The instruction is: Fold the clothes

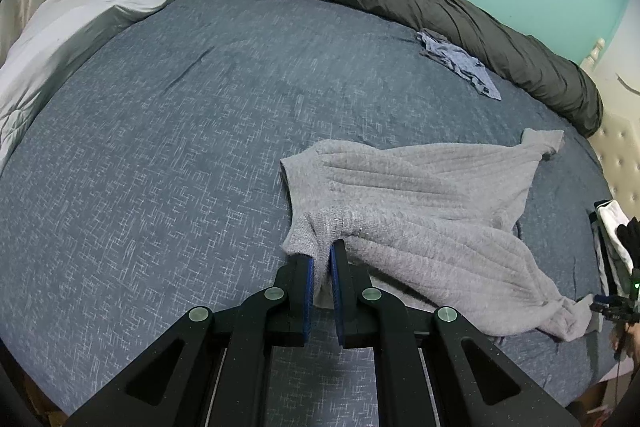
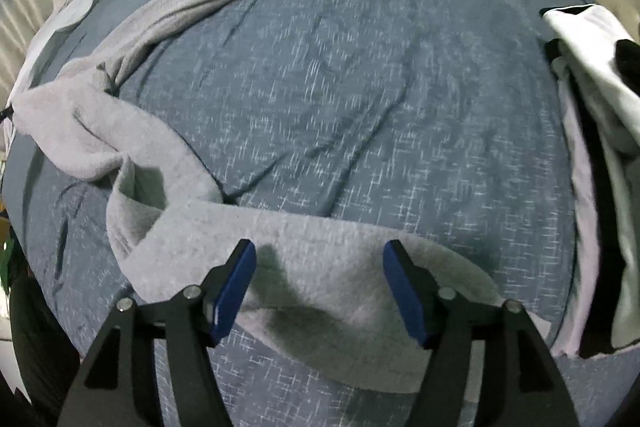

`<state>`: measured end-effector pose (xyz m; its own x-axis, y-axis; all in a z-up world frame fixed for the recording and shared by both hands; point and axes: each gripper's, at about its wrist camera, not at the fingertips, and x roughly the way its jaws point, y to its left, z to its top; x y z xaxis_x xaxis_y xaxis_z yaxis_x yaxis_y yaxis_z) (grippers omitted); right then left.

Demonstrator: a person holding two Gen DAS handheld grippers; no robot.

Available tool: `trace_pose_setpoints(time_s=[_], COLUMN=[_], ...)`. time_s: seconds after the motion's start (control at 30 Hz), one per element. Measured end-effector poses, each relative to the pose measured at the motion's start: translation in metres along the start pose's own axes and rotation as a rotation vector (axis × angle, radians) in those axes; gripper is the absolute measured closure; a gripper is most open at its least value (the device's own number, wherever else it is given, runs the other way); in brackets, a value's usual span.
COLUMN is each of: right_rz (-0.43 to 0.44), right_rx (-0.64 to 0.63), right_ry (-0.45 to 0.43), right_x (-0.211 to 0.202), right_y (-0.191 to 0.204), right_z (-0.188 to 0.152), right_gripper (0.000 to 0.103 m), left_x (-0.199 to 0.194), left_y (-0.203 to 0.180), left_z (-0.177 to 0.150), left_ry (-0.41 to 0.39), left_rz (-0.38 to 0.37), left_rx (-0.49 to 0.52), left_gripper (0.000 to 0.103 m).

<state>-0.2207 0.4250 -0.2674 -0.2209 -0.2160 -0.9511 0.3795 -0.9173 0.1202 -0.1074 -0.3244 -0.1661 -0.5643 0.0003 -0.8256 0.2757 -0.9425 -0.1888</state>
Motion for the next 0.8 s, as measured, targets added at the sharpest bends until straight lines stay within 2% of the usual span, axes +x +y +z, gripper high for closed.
trace_pose_setpoints(time_s=[0.23, 0.33, 0.4, 0.47, 0.57, 0.67, 0.8], right_rz=[-0.007, -0.009, -0.014, -0.031, -0.042, -0.044, -0.052], right_rx=[-0.082, -0.111, -0.121, -0.123, -0.117, -0.122, -0.108], right_ry=[0.072, 0.070, 0.056, 0.051, 0.041, 0.012, -0.070], right_x=[0.031, 0.035, 0.036, 0.039, 0.042, 0.034, 0.008], right_y=[0.015, 0.022, 0.026, 0.029, 0.032, 0.032, 0.027], right_z=[-0.012, -0.017, -0.021, -0.023, -0.026, -0.029, -0.027], right_gripper=[0.036, 0.057, 0.066, 0.083, 0.093, 0.095, 0.096], left_x=[0.001, 0.002, 0.003, 0.002, 0.002, 0.002, 0.000], left_y=[0.000, 0.000, 0.000, 0.000, 0.001, 0.002, 0.002], left_z=[-0.001, -0.002, -0.003, -0.003, -0.003, -0.003, -0.003], left_ry=[0.007, 0.008, 0.009, 0.010, 0.011, 0.011, 0.009], left_rz=[0.008, 0.008, 0.009, 0.007, 0.005, 0.003, -0.001], left_rx=[0.003, 0.001, 0.000, -0.002, -0.002, -0.002, -0.003], left_gripper=[0.095, 0.095, 0.095, 0.094, 0.095, 0.094, 0.094])
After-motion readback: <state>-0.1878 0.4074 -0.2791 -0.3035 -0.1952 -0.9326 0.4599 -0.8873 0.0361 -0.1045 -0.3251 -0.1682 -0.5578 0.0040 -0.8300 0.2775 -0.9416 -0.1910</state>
